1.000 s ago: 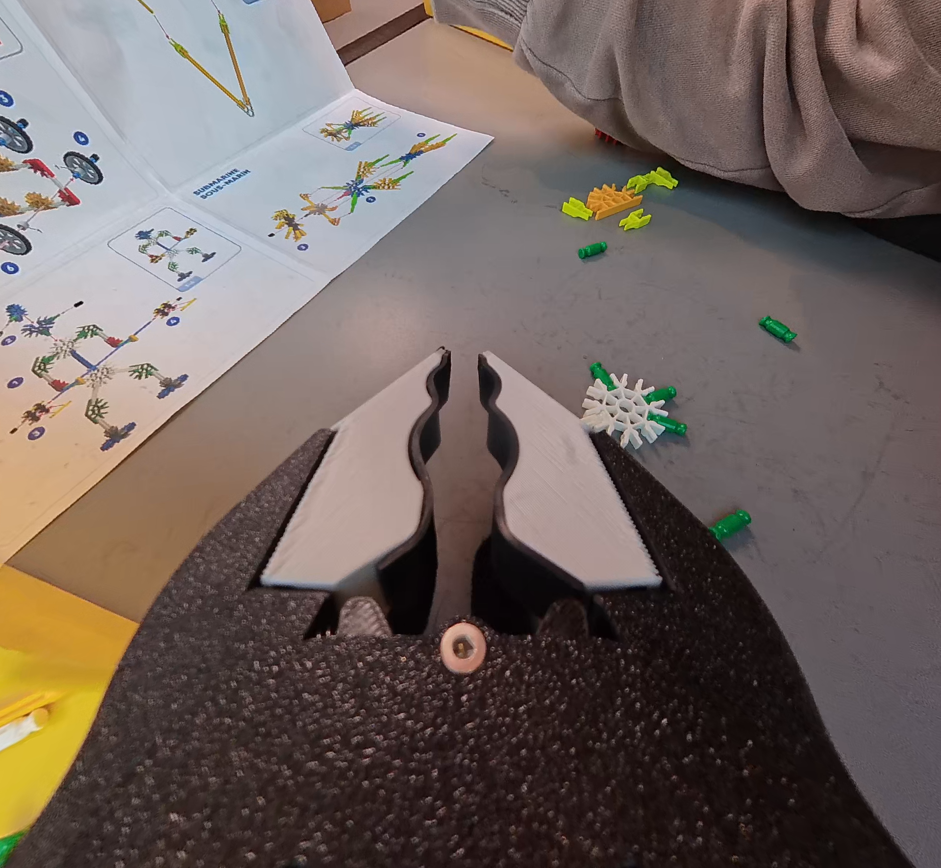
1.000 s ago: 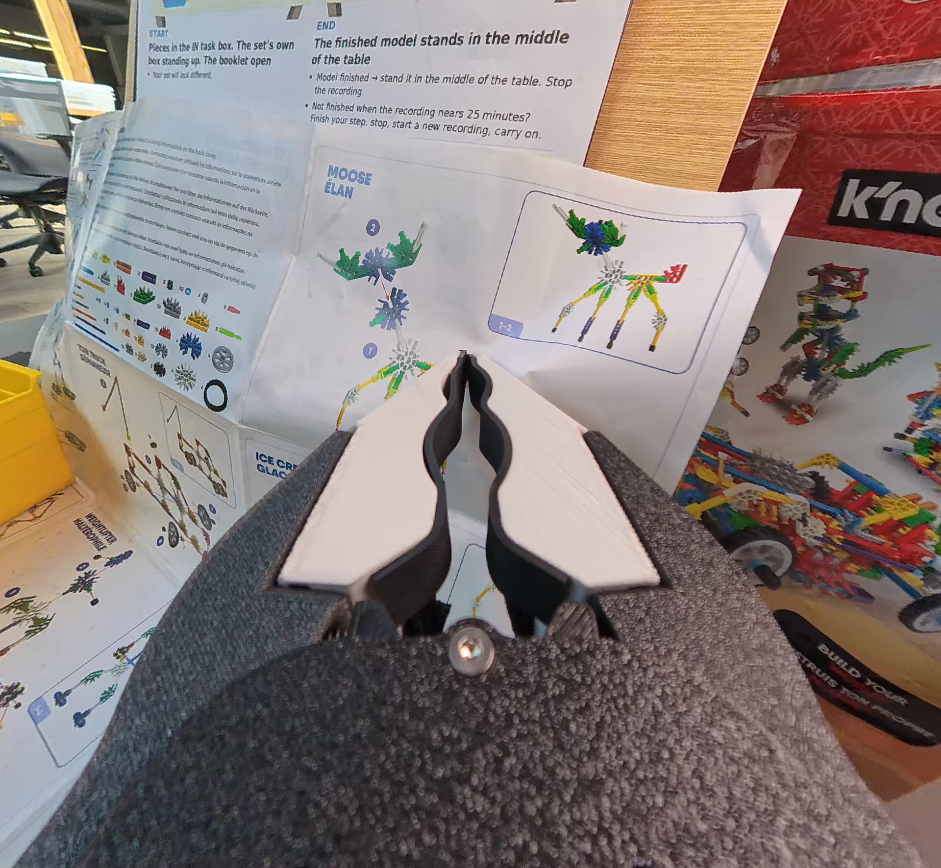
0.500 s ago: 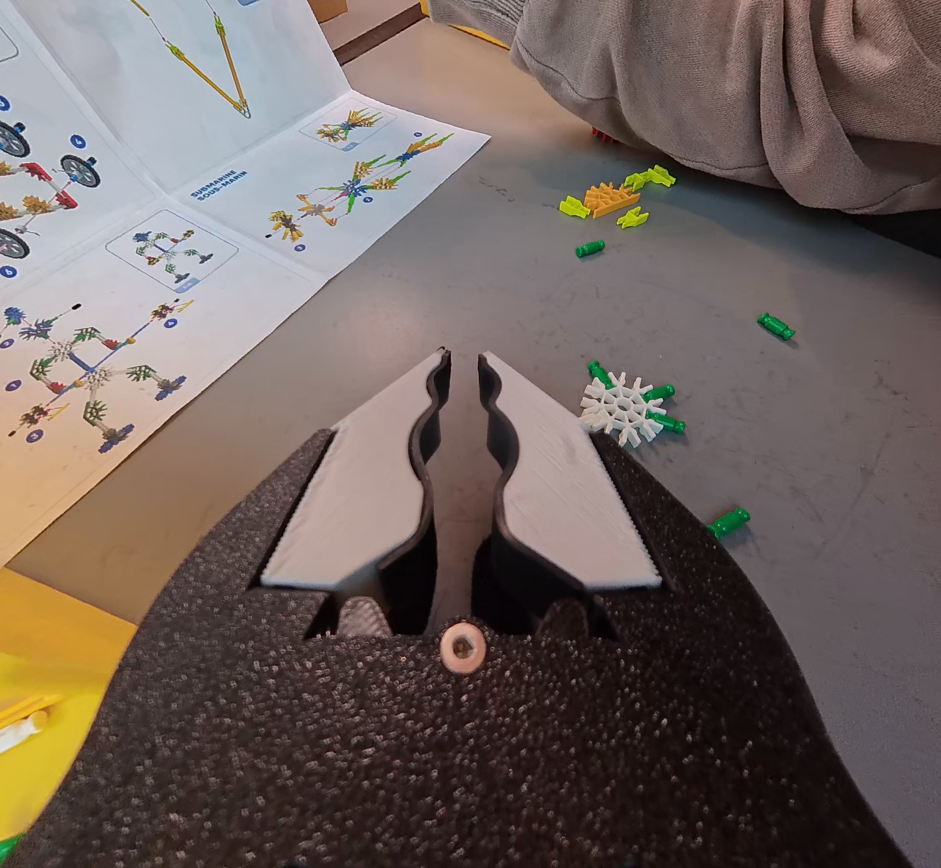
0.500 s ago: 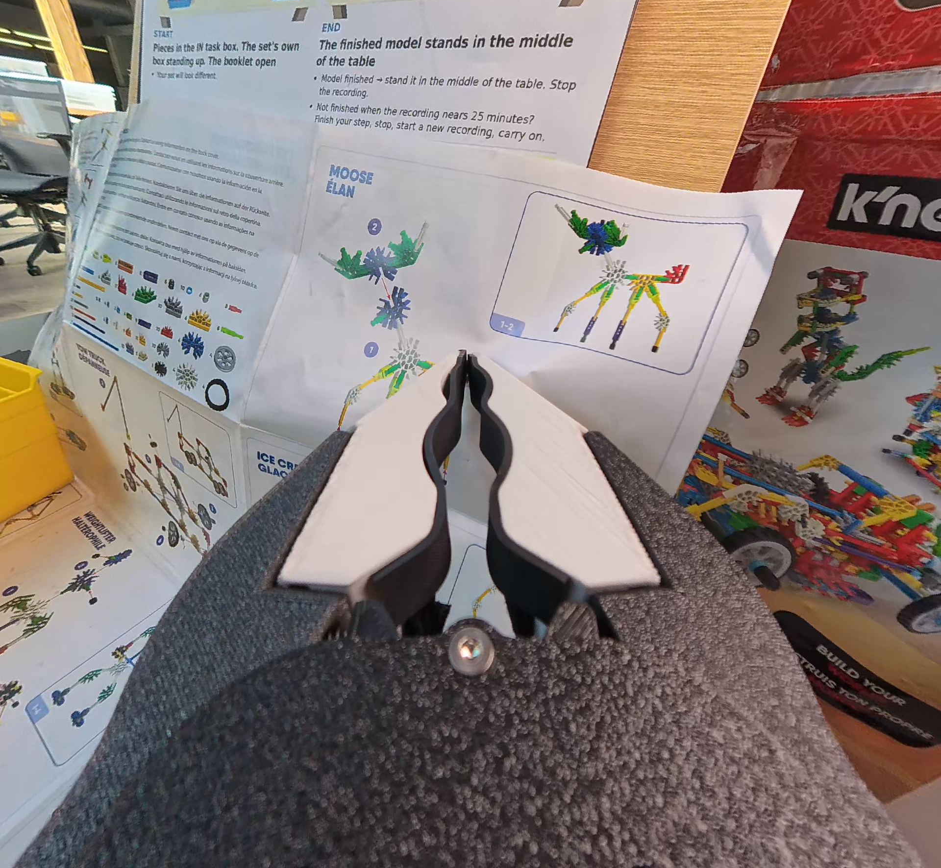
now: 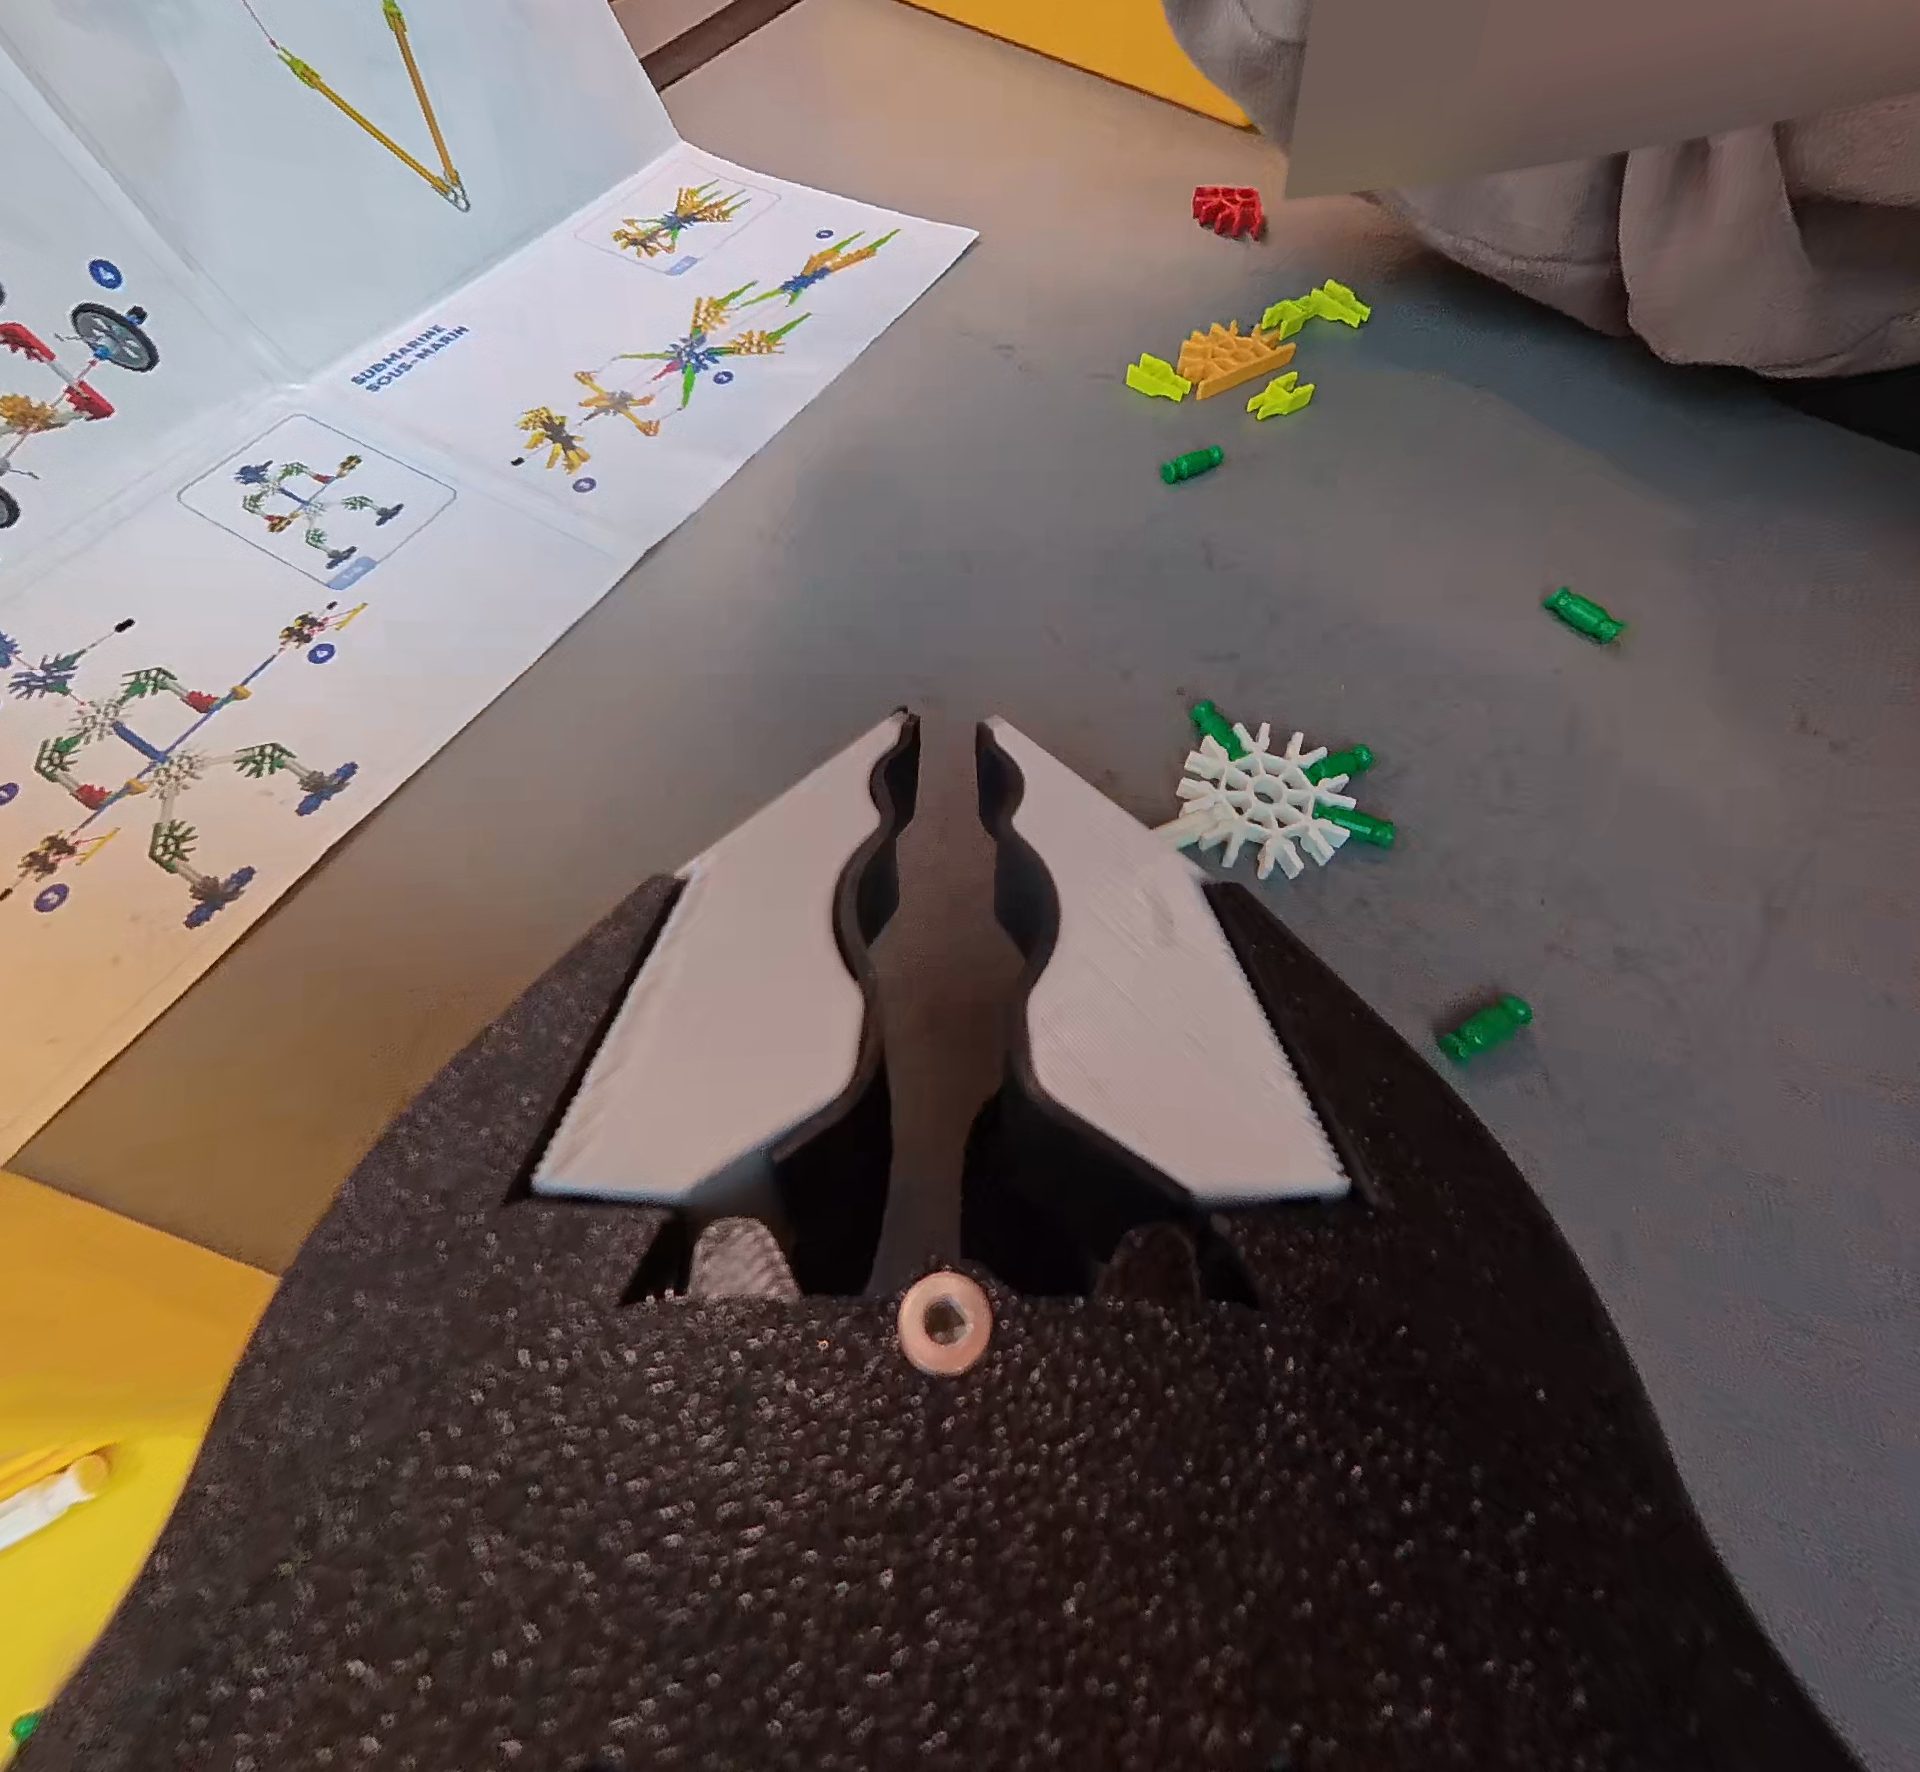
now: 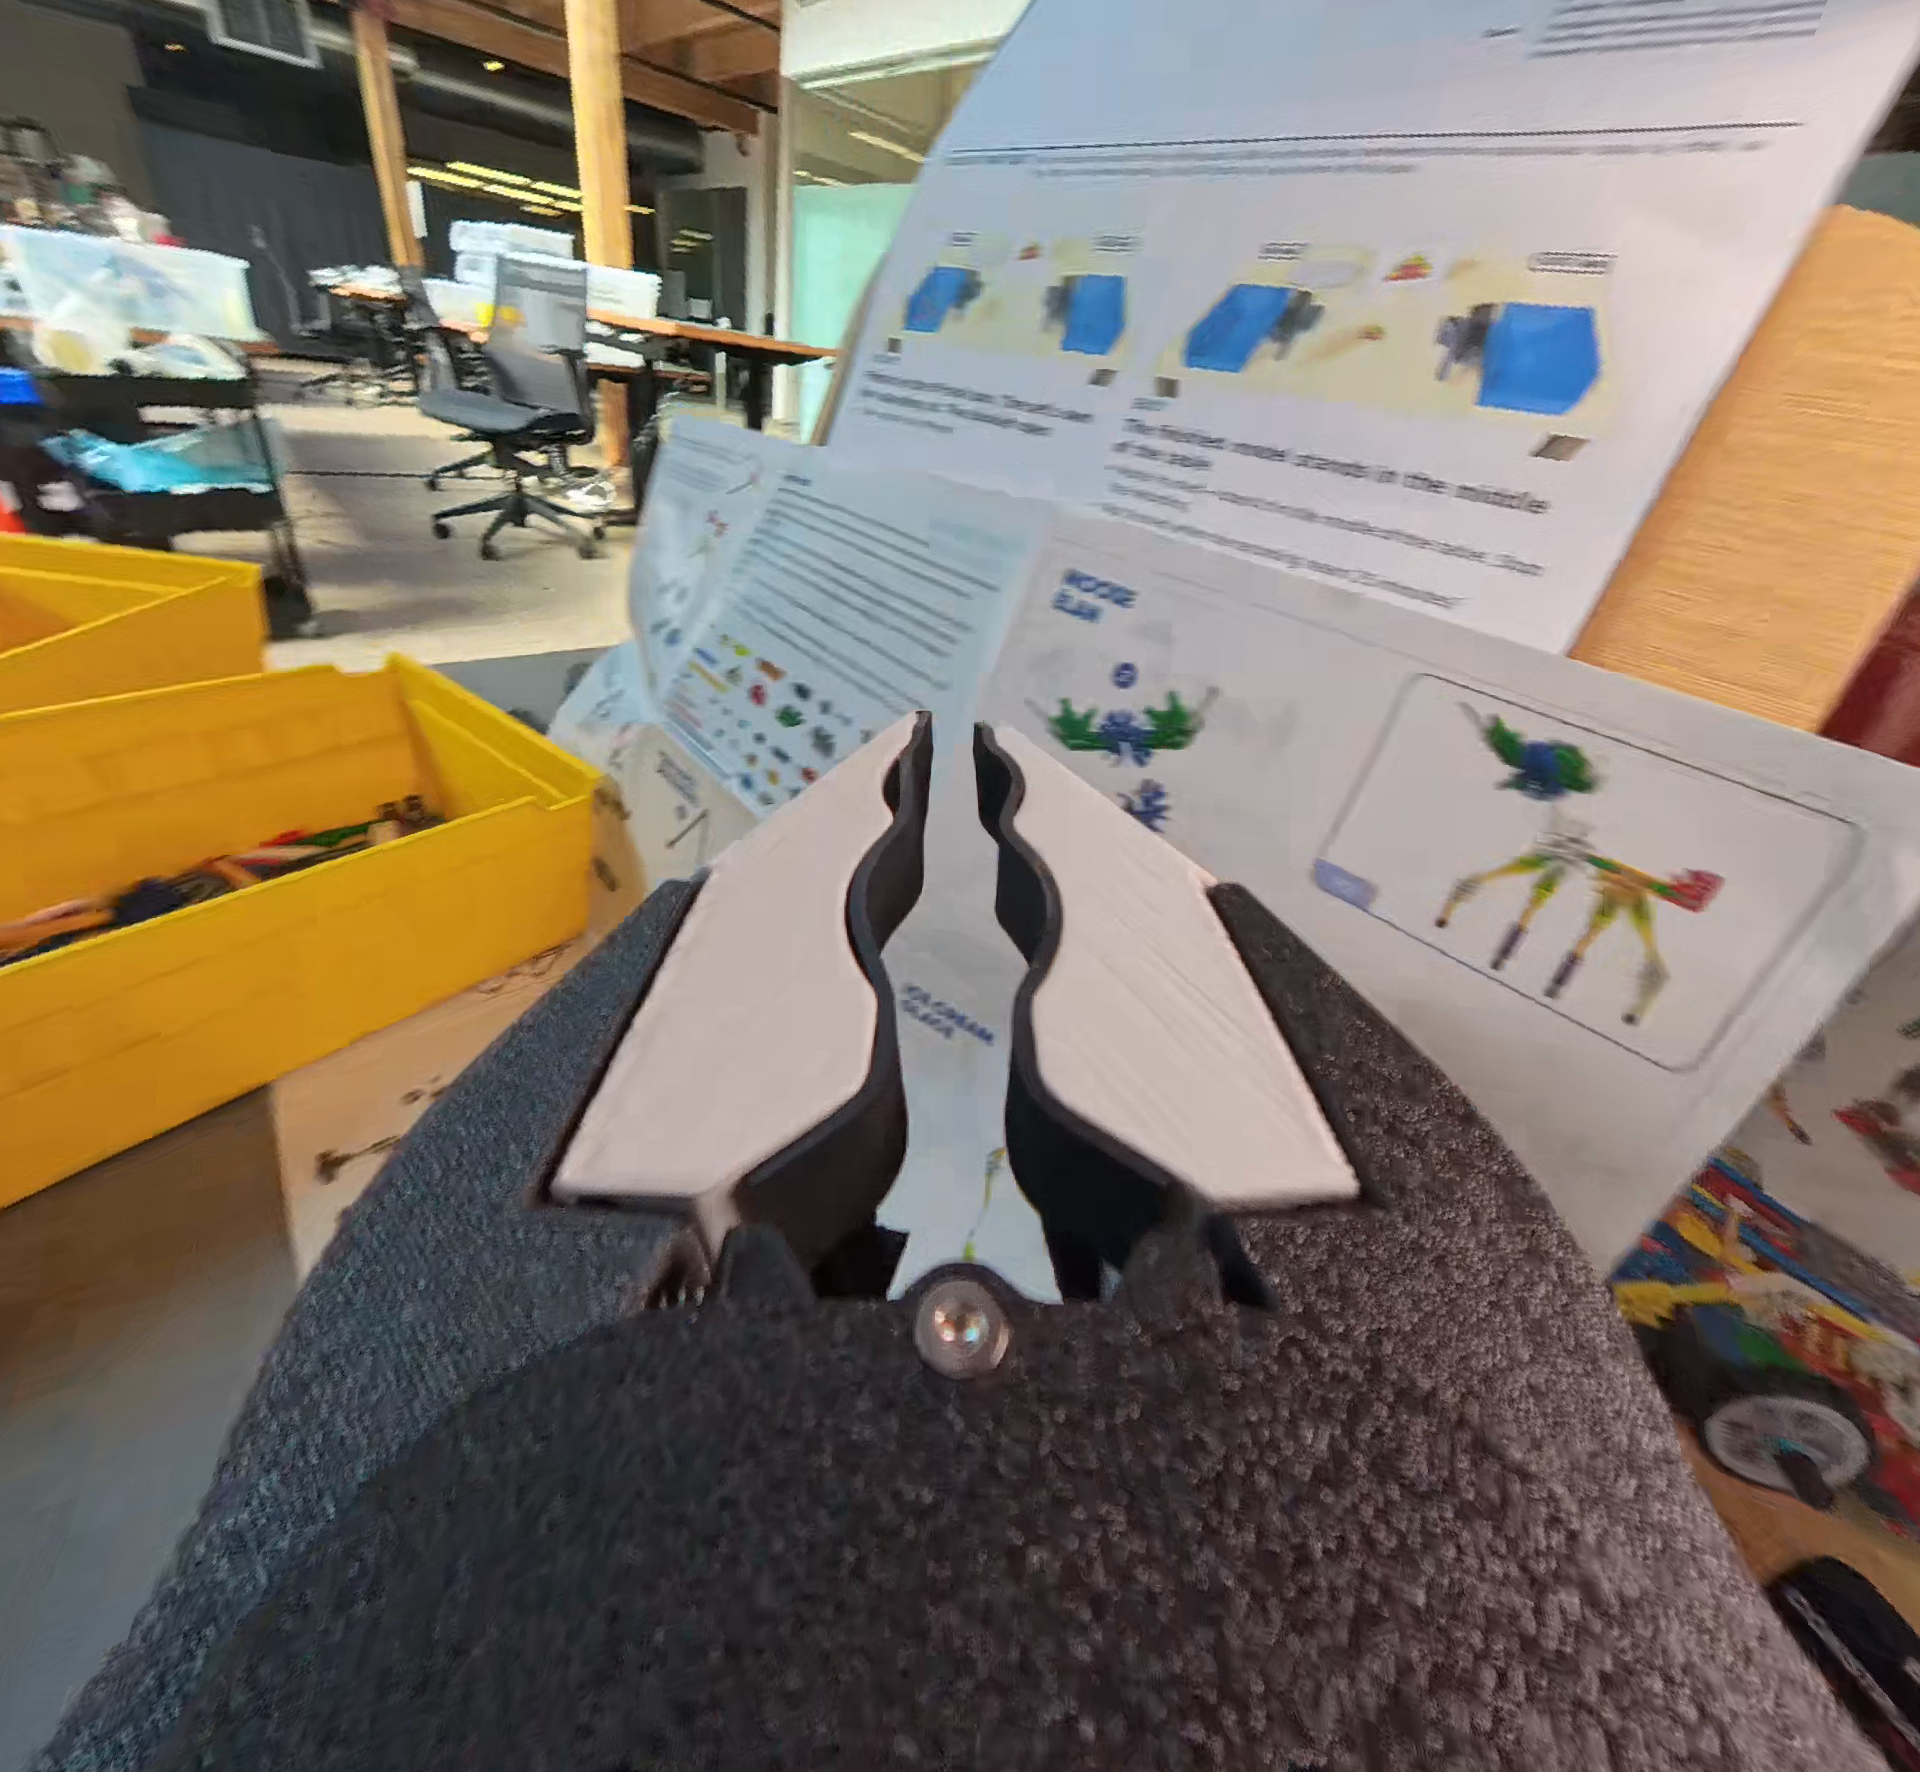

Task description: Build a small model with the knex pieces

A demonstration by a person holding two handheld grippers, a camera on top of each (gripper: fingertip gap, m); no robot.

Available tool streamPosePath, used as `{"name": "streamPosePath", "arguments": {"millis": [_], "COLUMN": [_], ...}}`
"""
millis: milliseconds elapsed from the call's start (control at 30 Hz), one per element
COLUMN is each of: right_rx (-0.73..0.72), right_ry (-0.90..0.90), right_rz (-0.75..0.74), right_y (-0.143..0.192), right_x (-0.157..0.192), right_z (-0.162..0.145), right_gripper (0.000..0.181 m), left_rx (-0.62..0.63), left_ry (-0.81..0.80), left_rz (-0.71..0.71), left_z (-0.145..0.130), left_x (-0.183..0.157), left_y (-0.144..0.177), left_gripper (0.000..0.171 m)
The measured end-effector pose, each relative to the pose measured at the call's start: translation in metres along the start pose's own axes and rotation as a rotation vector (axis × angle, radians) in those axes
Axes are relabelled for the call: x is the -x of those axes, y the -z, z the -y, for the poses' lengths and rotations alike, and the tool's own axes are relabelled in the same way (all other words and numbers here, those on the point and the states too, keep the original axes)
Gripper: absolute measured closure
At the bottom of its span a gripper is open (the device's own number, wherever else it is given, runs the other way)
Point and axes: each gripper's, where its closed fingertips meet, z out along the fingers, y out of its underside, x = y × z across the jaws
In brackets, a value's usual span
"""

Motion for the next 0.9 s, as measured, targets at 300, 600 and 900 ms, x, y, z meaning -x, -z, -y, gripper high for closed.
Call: {"name": "streamPosePath", "arguments": {"millis": [300, 600, 900], "right_rx": [0.679, 0.87, 0.989], "right_ry": [0.132, 0.15, 0.274], "right_rz": [0.793, 0.859, 0.835], "right_y": [0.143, 0.189, 0.184], "right_x": [0.224, 0.292, 0.296], "right_z": [-0.126, -0.193, -0.2], "right_gripper": [0.165, 0.13, 0.144], "left_rx": [0.105, 0.212, 0.218], "left_ry": [-0.106, -0.195, -0.2], "left_rz": [-0.17, -0.205, -0.213], "left_z": [-0.014, -0.033, -0.034], "left_x": [-0.045, -0.063, -0.065], "left_y": [0.0, -0.007, -0.006], "left_gripper": [0.143, 0.134, 0.138]}}
